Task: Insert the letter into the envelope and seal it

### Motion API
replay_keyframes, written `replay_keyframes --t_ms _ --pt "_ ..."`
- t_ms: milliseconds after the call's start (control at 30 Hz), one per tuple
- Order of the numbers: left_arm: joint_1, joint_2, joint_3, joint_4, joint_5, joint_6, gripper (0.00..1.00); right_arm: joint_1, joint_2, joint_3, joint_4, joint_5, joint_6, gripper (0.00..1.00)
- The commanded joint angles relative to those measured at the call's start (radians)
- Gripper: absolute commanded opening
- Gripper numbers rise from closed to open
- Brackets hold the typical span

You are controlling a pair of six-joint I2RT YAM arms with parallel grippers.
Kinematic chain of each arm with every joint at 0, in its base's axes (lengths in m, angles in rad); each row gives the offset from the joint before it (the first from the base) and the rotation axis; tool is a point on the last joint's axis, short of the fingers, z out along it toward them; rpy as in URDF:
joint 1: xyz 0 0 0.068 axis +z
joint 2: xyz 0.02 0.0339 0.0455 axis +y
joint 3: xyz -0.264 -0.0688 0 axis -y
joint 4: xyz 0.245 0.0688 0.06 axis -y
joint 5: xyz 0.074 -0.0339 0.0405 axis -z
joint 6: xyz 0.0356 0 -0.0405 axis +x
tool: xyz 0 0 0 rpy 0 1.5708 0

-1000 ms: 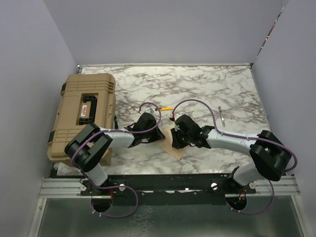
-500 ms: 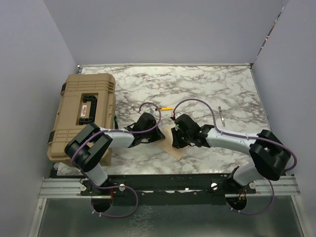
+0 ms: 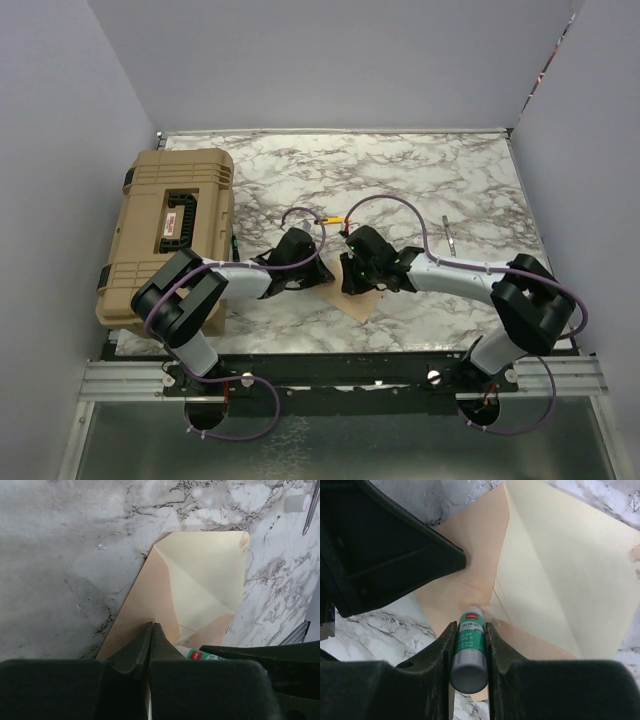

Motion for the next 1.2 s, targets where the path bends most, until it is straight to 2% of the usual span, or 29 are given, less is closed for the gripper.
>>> replay_keyframes --t_ms 0,267,667,967,1167 --pt "0.004 0.039 -0.033 -0.1 -0.004 0.023 0.0 0.006 0.027 -0.021 -0.016 -0.027 -0.005 0.01" --pt "0.004 0.046 -0.021 -0.107 -0.008 0.033 0.0 0.004 -0.094 -0.104 -0.111 0.063 0.065 0.01" --pt "0.004 0.051 -0.025 -0.105 -0.011 0.035 0.0 0.001 0.033 -0.031 0.018 0.037 0.007 0.01" --pt "0.004 0.05 -0.018 -0.107 -0.014 0.04 0.0 0.001 -0.112 -0.114 -0.122 0.097 0.121 0.01" --pt "0.005 0.052 -0.015 -0.107 -0.013 0.045 0.0 0.0 -0.081 -0.108 -0.082 0.082 0.105 0.01"
